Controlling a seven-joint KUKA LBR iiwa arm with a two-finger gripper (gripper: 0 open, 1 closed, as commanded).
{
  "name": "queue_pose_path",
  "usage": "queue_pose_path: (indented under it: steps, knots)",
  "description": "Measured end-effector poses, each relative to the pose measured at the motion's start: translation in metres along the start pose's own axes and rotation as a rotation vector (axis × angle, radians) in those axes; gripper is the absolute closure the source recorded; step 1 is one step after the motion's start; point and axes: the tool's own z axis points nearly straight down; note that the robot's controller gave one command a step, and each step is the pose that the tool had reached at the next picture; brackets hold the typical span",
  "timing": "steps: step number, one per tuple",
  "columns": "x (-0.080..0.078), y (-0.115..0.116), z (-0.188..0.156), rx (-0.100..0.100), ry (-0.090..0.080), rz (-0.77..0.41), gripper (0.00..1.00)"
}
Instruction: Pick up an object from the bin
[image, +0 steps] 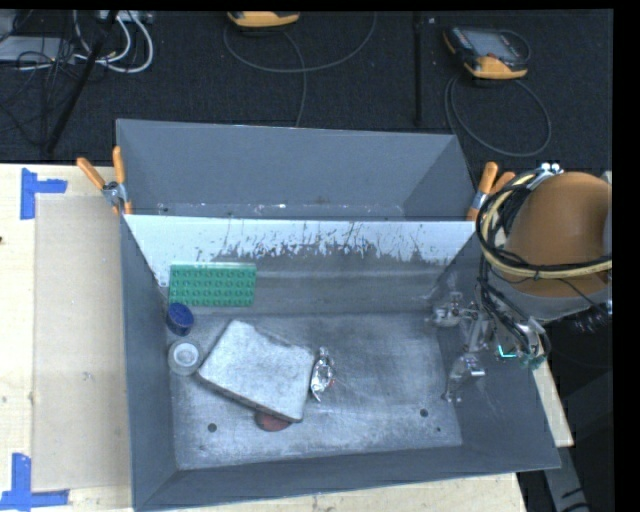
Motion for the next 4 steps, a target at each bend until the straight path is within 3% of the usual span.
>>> queue_pose_path:
  steps: [1,2,3,4]
  knots:
    - [0.026,0.081,0.043,-0.001,-0.003,-0.251,0.00]
    - [-0.015,0.162,0.049,0.000,-0.011,-0.398,0.00]
    - [-0.067,0.157,0.100,0.003,-0.014,-0.622,0.00]
    - [-0.068,0.156,0.098,0.005,-0.015,-0.622,1.00]
